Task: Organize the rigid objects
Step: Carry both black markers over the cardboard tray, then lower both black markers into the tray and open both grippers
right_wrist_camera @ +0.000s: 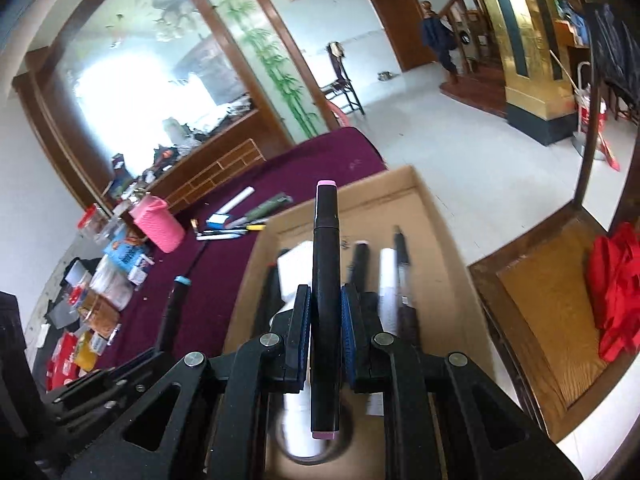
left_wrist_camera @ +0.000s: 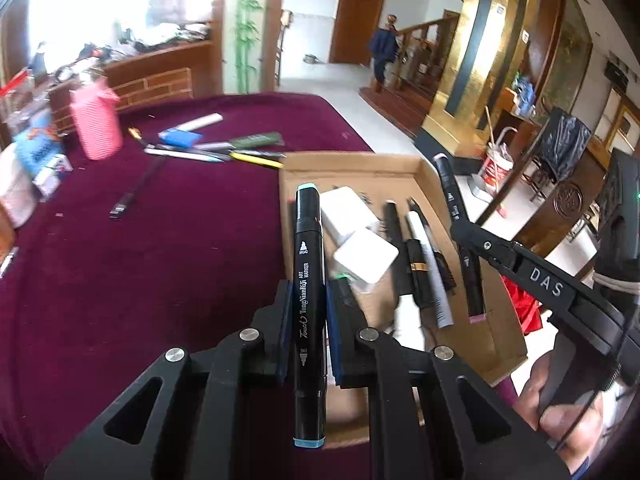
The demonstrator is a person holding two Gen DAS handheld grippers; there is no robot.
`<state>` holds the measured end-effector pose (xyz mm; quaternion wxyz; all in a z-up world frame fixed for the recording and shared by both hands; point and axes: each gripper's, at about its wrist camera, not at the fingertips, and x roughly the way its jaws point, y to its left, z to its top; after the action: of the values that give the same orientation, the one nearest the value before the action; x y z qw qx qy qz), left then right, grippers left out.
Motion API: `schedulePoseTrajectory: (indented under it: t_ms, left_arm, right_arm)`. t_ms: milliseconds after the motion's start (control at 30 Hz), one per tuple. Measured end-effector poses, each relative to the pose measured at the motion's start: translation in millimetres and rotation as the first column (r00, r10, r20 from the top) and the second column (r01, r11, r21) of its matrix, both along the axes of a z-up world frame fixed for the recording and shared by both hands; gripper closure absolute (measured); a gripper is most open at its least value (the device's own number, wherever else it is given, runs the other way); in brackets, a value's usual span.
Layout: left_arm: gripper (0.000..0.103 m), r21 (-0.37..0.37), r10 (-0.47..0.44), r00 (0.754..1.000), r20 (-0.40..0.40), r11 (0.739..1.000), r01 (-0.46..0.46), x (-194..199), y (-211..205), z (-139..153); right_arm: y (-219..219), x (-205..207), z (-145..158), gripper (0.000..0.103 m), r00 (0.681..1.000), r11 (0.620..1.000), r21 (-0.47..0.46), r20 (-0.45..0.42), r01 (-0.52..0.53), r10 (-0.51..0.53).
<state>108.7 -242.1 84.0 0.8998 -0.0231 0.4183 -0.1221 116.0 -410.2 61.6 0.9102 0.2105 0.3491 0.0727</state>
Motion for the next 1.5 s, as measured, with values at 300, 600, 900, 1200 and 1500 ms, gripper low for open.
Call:
schedulePoseTrajectory:
  t_ms: [300,600,900,1200,1500]
  left_arm:
    - [0.09,0.033,-0.032,0.998,-0.05,0.999,0.034,17,-29,-28]
    - [0.09,0.076,-0.034,0.999,-0.035,0.996,0.037,12,-35,-40]
    - [0.09,0.131,-0.035,0.999,0.041,0.991,0.029,6,-33,-49]
    - [0.09,0.151,-0.04,0.996,0.078,0.988,0.028,3,-34,-52]
    - [0.09,0.163,-0.041,0.995,0.094,0.986,0.025,-1,-37,-52]
  right_arm:
    - [-5,7,-17,0.09,0.995,0.999,-0.043,-0.099,0.008,-0.013]
    - [-2,10,-26,0.09,0.99,0.997,-0.074,-0.138,0.002,-0.012]
    - [12,12,-29,0.09,0.989,0.991,-0.131,-0.15,-0.01,-0.009]
    - [19,11,-32,0.09,0.989,0.984,-0.179,-0.149,-0.002,-0.025]
    - [16,11,-32,0.09,0.988,0.983,-0.183,-0.15,0.002,-0.03]
